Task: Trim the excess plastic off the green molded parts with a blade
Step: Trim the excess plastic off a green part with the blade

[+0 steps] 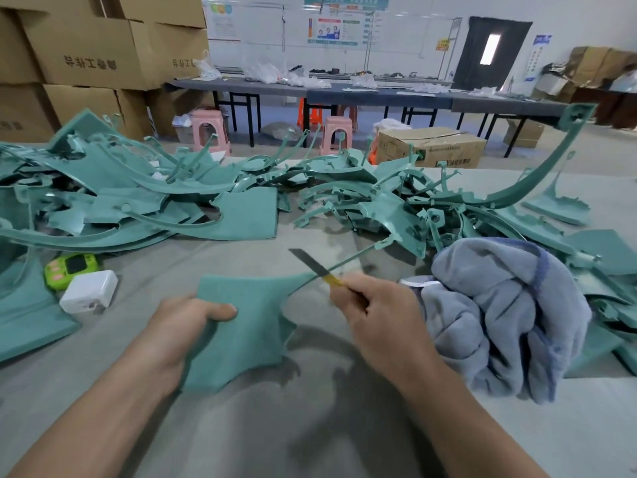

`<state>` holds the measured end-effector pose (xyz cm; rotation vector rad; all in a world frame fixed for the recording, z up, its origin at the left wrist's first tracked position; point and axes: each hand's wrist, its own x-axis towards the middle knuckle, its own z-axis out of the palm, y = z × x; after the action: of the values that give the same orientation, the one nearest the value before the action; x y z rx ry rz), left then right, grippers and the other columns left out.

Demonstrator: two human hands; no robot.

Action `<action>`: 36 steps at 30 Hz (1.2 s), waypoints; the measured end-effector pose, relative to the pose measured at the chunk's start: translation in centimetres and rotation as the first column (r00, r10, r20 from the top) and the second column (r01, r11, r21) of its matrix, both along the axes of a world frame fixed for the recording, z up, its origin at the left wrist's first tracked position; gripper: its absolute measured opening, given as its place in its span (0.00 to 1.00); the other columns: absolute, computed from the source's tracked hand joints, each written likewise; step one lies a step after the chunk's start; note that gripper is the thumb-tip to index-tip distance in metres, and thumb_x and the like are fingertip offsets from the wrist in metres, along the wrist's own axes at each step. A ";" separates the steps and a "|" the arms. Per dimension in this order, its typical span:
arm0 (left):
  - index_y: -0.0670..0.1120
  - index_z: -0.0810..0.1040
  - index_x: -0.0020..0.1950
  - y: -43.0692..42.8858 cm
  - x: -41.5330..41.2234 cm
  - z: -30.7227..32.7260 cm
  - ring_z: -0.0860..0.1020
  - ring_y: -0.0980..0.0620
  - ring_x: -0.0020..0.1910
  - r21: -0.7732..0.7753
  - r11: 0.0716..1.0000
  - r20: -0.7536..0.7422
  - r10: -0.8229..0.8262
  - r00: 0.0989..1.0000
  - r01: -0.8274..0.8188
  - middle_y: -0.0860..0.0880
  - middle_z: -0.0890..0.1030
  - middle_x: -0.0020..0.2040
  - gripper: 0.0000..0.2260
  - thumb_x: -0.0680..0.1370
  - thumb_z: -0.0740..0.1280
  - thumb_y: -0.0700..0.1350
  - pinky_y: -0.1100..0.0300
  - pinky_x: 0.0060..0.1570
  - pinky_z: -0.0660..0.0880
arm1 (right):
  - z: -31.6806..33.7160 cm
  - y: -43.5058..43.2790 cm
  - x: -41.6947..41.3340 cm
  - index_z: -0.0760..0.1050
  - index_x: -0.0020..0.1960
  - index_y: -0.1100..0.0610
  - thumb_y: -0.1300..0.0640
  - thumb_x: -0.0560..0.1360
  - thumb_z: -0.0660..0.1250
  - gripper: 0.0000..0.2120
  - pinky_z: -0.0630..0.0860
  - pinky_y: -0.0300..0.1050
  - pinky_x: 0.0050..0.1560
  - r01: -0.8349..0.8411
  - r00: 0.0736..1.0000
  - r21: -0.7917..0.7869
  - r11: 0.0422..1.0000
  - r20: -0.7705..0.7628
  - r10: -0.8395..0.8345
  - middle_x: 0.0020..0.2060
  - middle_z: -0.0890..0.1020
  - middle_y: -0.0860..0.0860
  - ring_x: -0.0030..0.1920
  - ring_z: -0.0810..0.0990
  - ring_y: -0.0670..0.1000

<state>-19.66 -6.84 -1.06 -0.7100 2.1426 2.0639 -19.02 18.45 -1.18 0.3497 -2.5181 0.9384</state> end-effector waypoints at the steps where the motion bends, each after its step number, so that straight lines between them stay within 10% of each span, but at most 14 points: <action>1: 0.40 0.85 0.46 -0.1 0.0 0.0 0.85 0.37 0.34 0.006 0.999 0.053 -0.053 0.997 0.053 0.36 0.86 0.42 0.07 0.70 0.72 0.36 0.44 0.35 0.81 | -0.4 -0.2 0.0 0.69 0.39 0.50 0.45 0.81 0.62 0.14 0.66 0.38 0.31 -0.029 0.998 0.061 0.998 0.049 0.026 0.32 0.76 0.44 0.32 0.72 0.46; 8: 0.40 0.83 0.51 0.0 -0.5 -0.2 0.83 0.40 0.30 -0.046 0.992 0.110 -0.116 0.987 0.121 0.36 0.86 0.40 0.06 0.76 0.70 0.35 0.52 0.29 0.79 | -0.3 1.0 -1.2 0.68 0.37 0.51 0.48 0.83 0.59 0.17 0.61 0.48 0.39 0.443 0.889 0.092 0.892 0.088 -0.450 0.31 0.76 0.49 0.37 0.72 0.56; 13: 0.40 0.83 0.50 0.1 -0.4 -0.2 0.83 0.40 0.29 -0.041 0.991 0.119 -0.119 0.986 0.124 0.37 0.86 0.39 0.05 0.76 0.70 0.35 0.52 0.27 0.78 | -0.7 -1.0 0.1 0.77 0.43 0.53 0.48 0.82 0.61 0.13 0.65 0.46 0.38 0.017 0.954 0.259 0.966 0.283 -0.093 0.33 0.79 0.48 0.36 0.75 0.51; 17: 0.39 0.82 0.51 0.2 -0.4 -0.2 0.83 0.38 0.32 -0.067 0.992 0.109 -0.099 0.989 0.106 0.36 0.85 0.39 0.05 0.76 0.71 0.35 0.47 0.31 0.80 | 0.5 0.5 -1.0 0.73 0.41 0.53 0.50 0.83 0.59 0.14 0.63 0.47 0.41 0.434 0.875 0.244 0.867 0.113 -0.470 0.35 0.80 0.49 0.37 0.75 0.55; 19: 0.40 0.82 0.51 0.3 -0.4 -0.1 0.83 0.38 0.31 -0.072 0.991 0.108 -0.105 0.989 0.113 0.36 0.85 0.39 0.05 0.76 0.71 0.35 0.47 0.30 0.80 | 0.3 1.0 -0.7 0.72 0.39 0.54 0.50 0.82 0.60 0.15 0.62 0.48 0.37 0.397 0.907 0.074 0.915 0.122 -0.403 0.30 0.75 0.48 0.34 0.72 0.52; 22: 0.39 0.82 0.50 0.4 -0.3 -0.2 0.82 0.40 0.27 -0.065 0.991 0.102 -0.109 0.989 0.116 0.37 0.85 0.37 0.04 0.76 0.70 0.35 0.50 0.25 0.78 | -0.4 -1.1 0.5 0.76 0.42 0.53 0.47 0.82 0.61 0.14 0.68 0.48 0.38 0.083 0.958 0.229 0.970 0.251 -0.141 0.33 0.79 0.50 0.37 0.76 0.54; 27: 0.39 0.82 0.50 0.5 -0.4 -0.3 0.83 0.40 0.27 -0.065 0.992 0.079 -0.105 0.991 0.111 0.37 0.85 0.37 0.04 0.76 0.70 0.35 0.52 0.25 0.78 | 0.4 1.2 -0.9 0.74 0.40 0.53 0.50 0.83 0.58 0.16 0.65 0.49 0.39 0.457 0.867 0.162 0.875 0.141 -0.478 0.31 0.74 0.48 0.37 0.75 0.56; 31: 0.40 0.82 0.51 0.5 -0.4 -0.2 0.83 0.41 0.27 -0.061 0.991 0.084 -0.112 0.990 0.117 0.38 0.85 0.37 0.05 0.77 0.70 0.35 0.52 0.24 0.77 | -0.5 -1.6 1.1 0.73 0.41 0.51 0.46 0.83 0.60 0.14 0.70 0.48 0.38 -0.019 0.953 0.244 0.970 0.296 -0.056 0.34 0.78 0.48 0.37 0.76 0.52; 36: 0.40 0.82 0.50 0.6 -0.3 -0.3 0.84 0.42 0.29 -0.067 0.992 0.061 -0.101 0.993 0.105 0.39 0.86 0.37 0.05 0.76 0.70 0.35 0.54 0.25 0.78 | -0.2 0.8 -0.8 0.74 0.39 0.52 0.48 0.84 0.58 0.16 0.62 0.46 0.38 0.483 0.855 0.199 0.852 0.101 -0.509 0.29 0.69 0.44 0.34 0.71 0.53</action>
<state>-19.99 -6.22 -1.36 -0.6435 2.1810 1.9020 -19.86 19.30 -1.37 -0.3361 -2.6292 0.5628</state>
